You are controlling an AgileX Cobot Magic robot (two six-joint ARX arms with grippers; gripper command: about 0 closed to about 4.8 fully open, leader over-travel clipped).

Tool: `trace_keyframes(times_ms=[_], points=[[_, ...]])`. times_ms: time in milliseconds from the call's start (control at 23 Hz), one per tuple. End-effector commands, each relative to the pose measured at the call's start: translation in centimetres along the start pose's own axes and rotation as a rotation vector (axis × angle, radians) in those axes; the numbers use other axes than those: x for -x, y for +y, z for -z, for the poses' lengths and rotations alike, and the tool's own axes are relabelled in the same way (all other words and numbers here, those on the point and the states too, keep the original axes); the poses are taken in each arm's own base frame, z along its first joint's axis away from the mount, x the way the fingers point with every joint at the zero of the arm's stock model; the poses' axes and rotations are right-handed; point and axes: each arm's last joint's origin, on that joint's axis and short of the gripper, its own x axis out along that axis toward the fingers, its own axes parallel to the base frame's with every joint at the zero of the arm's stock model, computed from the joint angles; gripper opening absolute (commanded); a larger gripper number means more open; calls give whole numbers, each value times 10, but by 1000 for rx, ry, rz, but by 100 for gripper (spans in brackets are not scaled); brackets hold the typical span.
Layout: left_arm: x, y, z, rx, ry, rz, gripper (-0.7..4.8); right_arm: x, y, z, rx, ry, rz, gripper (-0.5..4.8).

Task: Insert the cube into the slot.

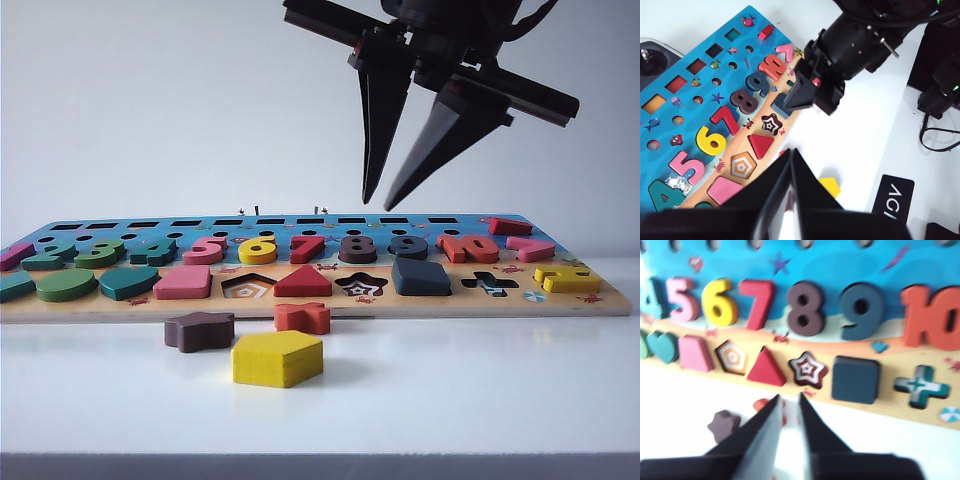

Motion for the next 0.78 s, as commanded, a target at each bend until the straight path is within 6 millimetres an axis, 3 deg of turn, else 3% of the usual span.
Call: trace_keyframes(times_ms=[43, 174, 477, 781], points=[[1, 0, -2, -11, -11, 3, 17, 1, 3, -2, 19, -9, -40, -7], [1, 0, -2, -11, -11, 2, 17, -2, 4, -2, 27, -9, -33, -8], [1, 0, -2, -12, -11, 2, 17, -30, 2, 0, 37, 60, 37, -8], [1, 0, -2, -11, -11, 2, 17, -32, -1, 0, 34, 59, 64, -8]])
